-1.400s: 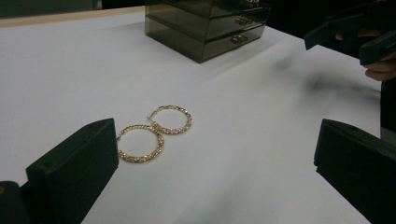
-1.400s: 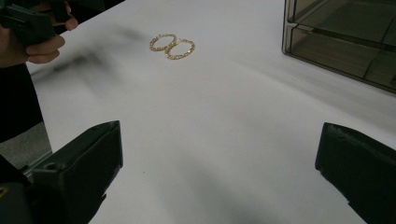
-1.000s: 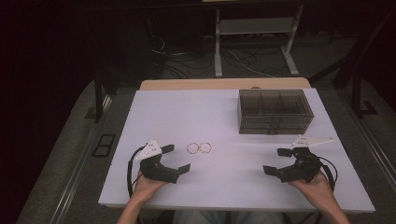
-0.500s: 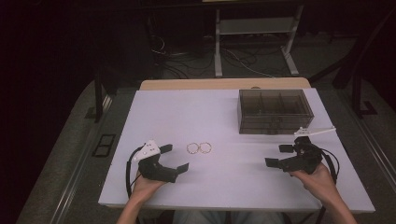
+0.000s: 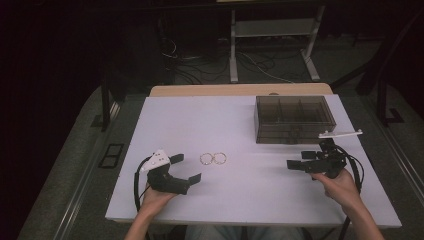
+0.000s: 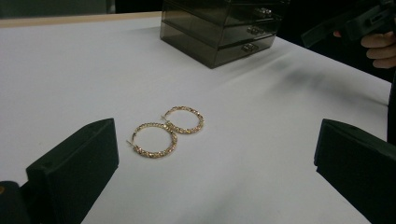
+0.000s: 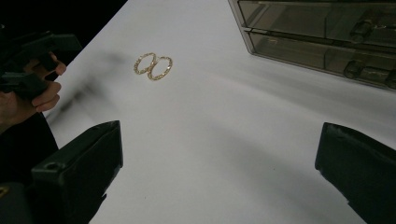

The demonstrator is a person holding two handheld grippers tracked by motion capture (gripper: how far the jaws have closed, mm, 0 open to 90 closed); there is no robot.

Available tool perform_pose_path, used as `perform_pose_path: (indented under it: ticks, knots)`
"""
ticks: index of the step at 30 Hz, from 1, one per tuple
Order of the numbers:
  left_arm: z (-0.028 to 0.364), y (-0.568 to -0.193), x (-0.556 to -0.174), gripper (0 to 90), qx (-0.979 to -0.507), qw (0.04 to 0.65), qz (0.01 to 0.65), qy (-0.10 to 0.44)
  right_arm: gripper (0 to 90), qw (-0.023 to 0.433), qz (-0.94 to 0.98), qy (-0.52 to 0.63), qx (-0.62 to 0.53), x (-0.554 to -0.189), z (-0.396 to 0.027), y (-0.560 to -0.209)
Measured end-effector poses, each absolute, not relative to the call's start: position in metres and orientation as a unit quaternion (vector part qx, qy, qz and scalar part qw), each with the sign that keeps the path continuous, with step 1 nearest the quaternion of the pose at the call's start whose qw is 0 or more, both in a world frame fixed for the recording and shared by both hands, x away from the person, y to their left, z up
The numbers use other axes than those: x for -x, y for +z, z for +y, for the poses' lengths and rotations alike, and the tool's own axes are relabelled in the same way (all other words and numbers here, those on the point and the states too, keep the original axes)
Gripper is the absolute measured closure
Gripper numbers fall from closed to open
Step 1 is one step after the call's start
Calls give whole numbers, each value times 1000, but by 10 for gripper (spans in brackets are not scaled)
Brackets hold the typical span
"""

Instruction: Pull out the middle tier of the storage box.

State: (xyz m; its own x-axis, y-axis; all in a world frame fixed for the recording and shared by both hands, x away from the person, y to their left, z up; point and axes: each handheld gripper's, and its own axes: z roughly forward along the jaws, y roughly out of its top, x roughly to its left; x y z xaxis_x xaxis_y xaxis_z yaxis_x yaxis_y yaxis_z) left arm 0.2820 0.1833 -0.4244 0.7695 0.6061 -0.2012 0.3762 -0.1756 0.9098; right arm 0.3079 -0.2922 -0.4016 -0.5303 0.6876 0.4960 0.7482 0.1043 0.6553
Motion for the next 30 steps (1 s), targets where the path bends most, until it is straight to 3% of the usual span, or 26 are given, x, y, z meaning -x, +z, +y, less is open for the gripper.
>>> perform_pose_path:
  ticks: [30]
  knots:
    - [187,-424,-283,0,-752,561,329,104,2,63,-688,-478,542,-336,-302,-420]
